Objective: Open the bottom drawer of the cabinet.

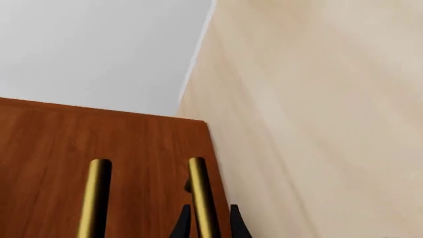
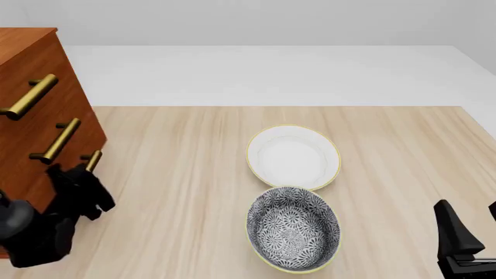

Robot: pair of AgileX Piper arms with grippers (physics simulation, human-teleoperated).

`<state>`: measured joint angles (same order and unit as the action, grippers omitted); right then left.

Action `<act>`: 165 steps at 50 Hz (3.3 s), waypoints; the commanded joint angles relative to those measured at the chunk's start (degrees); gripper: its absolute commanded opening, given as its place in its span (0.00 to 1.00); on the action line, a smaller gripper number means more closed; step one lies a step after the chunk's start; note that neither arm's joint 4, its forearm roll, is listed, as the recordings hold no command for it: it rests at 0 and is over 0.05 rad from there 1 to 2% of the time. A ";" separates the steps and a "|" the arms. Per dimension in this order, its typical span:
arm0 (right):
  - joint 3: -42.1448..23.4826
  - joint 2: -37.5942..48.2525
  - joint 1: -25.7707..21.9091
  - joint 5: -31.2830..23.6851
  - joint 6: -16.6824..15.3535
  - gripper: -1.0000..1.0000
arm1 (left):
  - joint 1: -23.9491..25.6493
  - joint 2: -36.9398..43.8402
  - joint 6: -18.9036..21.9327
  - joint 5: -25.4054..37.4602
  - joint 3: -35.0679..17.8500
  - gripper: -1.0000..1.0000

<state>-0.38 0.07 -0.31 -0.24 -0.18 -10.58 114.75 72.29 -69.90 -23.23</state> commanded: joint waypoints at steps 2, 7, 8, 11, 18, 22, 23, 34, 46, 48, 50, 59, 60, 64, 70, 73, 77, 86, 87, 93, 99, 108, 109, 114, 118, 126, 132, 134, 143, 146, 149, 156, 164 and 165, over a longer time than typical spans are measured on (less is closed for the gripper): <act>0.00 0.00 -0.01 -0.01 0.00 1.00 | 6.73 2.01 1.73 0.00 0.20 0.00; 0.00 0.00 -0.01 0.00 0.00 1.00 | 8.71 2.92 1.54 0.00 -0.57 0.00; 0.00 0.00 0.00 -0.01 0.00 1.00 | 8.80 2.68 1.35 0.00 -0.34 0.00; 0.00 0.00 0.00 -0.01 -0.01 1.00 | 9.90 3.22 1.31 0.00 -0.76 0.00; 0.00 0.00 -0.01 0.00 0.00 1.00 | 12.34 4.24 0.86 0.00 -1.79 0.00; 0.00 0.00 -0.01 -0.01 -0.01 1.00 | 13.71 4.49 0.34 0.00 -2.17 0.00; 0.00 0.00 -0.01 0.01 0.00 1.00 | 13.85 4.47 0.05 0.00 -2.09 0.00; 0.00 0.00 0.00 0.00 0.00 1.00 | 18.17 5.20 -1.32 0.00 -3.13 0.00; 0.00 0.00 -0.01 0.00 0.01 1.00 | 21.19 5.79 -2.51 0.00 -3.94 0.00; 0.00 0.00 0.00 0.00 -0.01 1.00 | 21.36 5.67 -2.73 0.00 -3.90 0.00; 0.00 0.00 -0.01 -0.01 0.00 1.00 | 21.87 5.59 -2.98 0.00 -3.79 0.00; 0.00 0.00 0.00 0.00 0.00 1.00 | 23.66 4.72 -4.00 0.00 -3.09 0.00; 0.00 0.00 0.00 0.00 0.00 1.00 | 23.83 4.74 -4.00 0.00 -3.11 0.00; 0.00 0.00 -0.01 0.00 0.00 1.00 | 23.97 3.45 -4.30 0.00 -2.24 0.00; 0.00 0.00 0.00 0.00 -0.01 1.00 | 25.25 -10.66 -9.80 0.00 6.53 1.00; 0.00 0.00 0.00 0.00 0.00 1.00 | 25.88 -19.24 -15.70 0.01 12.58 1.00; 0.00 0.00 0.00 -0.01 0.01 1.00 | 26.89 -32.39 -15.83 0.01 19.80 1.00; 0.00 0.00 0.00 -0.01 0.00 1.00 | 30.45 -43.31 -24.29 5.01 22.58 1.00; 0.00 0.00 0.00 0.01 0.00 1.00 | 31.03 -49.27 -25.70 12.54 21.20 1.00; 0.00 0.00 0.00 0.00 0.01 1.00 | 32.16 -62.98 -25.89 30.51 17.90 1.00; 0.00 0.00 0.00 0.00 -0.01 1.00 | 31.52 -71.22 -34.02 52.80 8.19 1.00; 0.00 0.00 0.00 0.00 0.01 1.00 | 30.02 -72.77 -37.51 68.46 0.41 1.00; 0.00 0.00 -0.01 -0.01 -0.01 1.00 | 30.68 -71.81 -38.58 71.02 -1.34 1.00; 0.00 0.00 -0.01 0.01 0.01 1.00 | 26.04 -70.83 -40.98 78.72 -6.08 1.00; 0.00 0.00 0.01 0.01 -0.01 1.00 | 24.56 -71.48 -38.72 79.77 -6.37 1.00; 0.00 0.00 0.00 -0.01 0.00 1.00 | 21.68 -71.20 -42.58 84.25 -10.15 1.00; 0.00 0.00 0.00 0.00 -0.01 1.00 | 18.09 -70.97 -45.01 86.88 -12.03 1.00; 0.00 0.00 -0.01 0.00 -0.01 1.00 | 18.79 -70.51 -44.68 87.70 -11.88 1.00; 0.00 0.00 0.00 -0.01 -0.01 1.00 | 18.88 -67.91 -47.25 89.19 -12.48 1.00; 0.00 0.00 0.00 0.00 0.01 1.00 | 19.26 -66.26 -48.42 89.73 -12.91 1.00; 0.00 0.00 -0.01 -0.01 0.01 1.00 | 19.25 -65.29 -49.19 89.71 -13.22 1.00; 0.00 0.00 0.00 0.01 0.00 1.00 | 19.06 -62.65 -50.40 89.23 -13.26 1.00; 0.00 0.00 -0.01 0.00 -0.01 1.00 | 17.08 -60.13 -52.30 88.40 -13.57 1.00; 0.00 0.00 0.00 0.00 0.00 1.00 | 16.84 -60.07 -52.40 88.28 -13.68 1.00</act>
<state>-0.38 0.07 -0.32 -0.24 -0.18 7.86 51.80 22.11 18.56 -36.19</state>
